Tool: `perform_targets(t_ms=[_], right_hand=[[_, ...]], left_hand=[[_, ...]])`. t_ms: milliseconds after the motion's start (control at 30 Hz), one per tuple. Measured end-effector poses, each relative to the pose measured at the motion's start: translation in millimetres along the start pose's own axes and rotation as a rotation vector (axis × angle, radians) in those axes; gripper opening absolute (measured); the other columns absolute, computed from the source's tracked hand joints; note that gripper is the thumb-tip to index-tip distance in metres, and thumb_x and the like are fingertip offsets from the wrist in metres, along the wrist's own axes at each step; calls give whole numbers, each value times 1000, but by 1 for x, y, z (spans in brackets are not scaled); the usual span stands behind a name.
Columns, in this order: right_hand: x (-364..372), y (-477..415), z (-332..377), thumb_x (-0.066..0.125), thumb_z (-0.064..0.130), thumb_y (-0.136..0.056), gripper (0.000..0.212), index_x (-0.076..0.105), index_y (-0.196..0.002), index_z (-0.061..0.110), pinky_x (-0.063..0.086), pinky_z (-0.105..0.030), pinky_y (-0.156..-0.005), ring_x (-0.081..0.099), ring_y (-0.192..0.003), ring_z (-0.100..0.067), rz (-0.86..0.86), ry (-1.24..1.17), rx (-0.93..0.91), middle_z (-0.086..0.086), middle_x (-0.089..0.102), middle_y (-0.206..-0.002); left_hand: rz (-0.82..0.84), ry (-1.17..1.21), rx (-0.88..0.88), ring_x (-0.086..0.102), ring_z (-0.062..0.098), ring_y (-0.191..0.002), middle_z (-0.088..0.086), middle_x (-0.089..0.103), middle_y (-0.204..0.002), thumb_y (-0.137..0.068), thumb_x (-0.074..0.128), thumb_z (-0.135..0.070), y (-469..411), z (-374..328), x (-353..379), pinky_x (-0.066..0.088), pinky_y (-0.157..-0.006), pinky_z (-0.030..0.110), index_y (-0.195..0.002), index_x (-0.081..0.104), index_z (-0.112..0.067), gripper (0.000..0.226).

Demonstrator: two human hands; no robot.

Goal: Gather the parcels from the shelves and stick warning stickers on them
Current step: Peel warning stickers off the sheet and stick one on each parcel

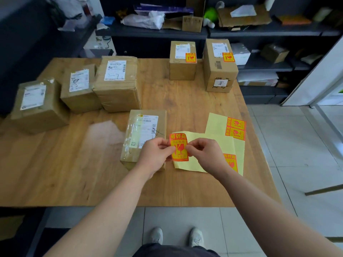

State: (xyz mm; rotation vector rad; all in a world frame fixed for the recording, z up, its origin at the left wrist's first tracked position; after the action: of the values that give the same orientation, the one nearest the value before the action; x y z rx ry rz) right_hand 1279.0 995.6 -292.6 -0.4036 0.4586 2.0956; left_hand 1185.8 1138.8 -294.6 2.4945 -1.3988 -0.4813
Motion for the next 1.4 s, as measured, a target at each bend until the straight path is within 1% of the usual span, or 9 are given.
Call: perform_targets(t_ms=[100, 200, 367, 467, 633, 767, 900, 1233, 1400], right_hand=[[20, 0, 11, 65, 21, -88, 15, 72, -80, 10, 50, -25, -65, 63, -69, -15, -5, -41, 38, -2, 71, -74], [39, -1, 20, 63, 18, -90, 16, 72, -84, 6, 45, -12, -56, 57, -58, -1, -1, -72, 76, -3, 70, -74], [60, -5, 28, 62, 19, -91, 16, 71, -84, 8, 46, -20, -61, 61, -66, -10, 13, -78, 131, -7, 72, -78], [69, -7, 29, 63, 21, -91, 15, 70, -82, 11, 49, -25, -65, 62, -69, -12, 9, -61, 153, -3, 71, -77], [74, -8, 28, 66, 22, -88, 13, 71, -82, 12, 54, -36, -71, 61, -69, -13, -28, -18, 167, -2, 70, -77], [76, -6, 23, 66, 24, -89, 13, 70, -82, 14, 55, -34, -67, 61, -68, -13, -40, -3, 198, -2, 70, -79], [78, -5, 20, 63, 23, -91, 13, 69, -85, 13, 48, -24, -61, 59, -68, -9, -26, -29, 228, 0, 68, -78], [80, -7, 18, 63, 23, -92, 13, 68, -88, 12, 45, -22, -59, 57, -67, -8, -20, -30, 237, 1, 66, -78], [79, -7, 17, 64, 22, -91, 14, 68, -81, 14, 51, -25, -60, 57, -62, -7, -48, -31, 226, 1, 67, -73]], left_hand=[[-11, -67, 40, 65, 19, -71, 1, 69, -77, -83, 69, -3, -4, 0, -26, 58, -72, 35, -80, 68, -18, 15], [-12, -73, 44, 64, 24, -70, 3, 66, -73, -81, 70, 1, -10, 3, -47, 57, -74, 39, -81, 66, -18, 20], [-2, -137, 52, 68, 20, -70, 6, 70, -81, -78, 75, -3, -19, 2, -72, 59, -73, 39, -114, 51, -18, 46], [-7, -243, 94, 69, 22, -76, 2, 69, -83, -77, 77, -7, -23, 4, -77, 59, -76, 42, -111, 52, -21, 45], [2, -368, 143, 65, 14, -79, -2, 68, -85, -76, 78, -9, -23, 8, -78, 52, -67, 26, -108, 53, -22, 43], [-4, -397, 142, 65, 11, -79, -3, 68, -84, -76, 79, -12, -24, 10, -79, 51, -66, 24, -107, 53, -22, 42], [17, -427, 142, 65, 8, -78, -6, 67, -82, -76, 80, -15, -26, 9, -78, 53, -68, 25, -107, 52, -23, 43], [36, -461, 133, 62, 5, -74, -7, 65, -80, -75, 81, -16, -28, 8, -76, 47, -61, 20, -110, 52, -20, 46], [23, -471, 138, 59, 5, -70, -7, 64, -77, -74, 81, -16, -27, 7, -75, 41, -56, 17, -110, 53, -19, 46]])
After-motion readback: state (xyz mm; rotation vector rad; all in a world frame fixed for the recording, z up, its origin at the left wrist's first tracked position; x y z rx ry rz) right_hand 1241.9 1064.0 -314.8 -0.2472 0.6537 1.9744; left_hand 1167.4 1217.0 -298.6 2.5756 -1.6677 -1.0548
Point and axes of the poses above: each hand's wrist, its own y-axis away from the middle knuckle, its own x-axis out of the palm, z = x × y, the point moved 5 cm from there along -y, towards the middle knuckle
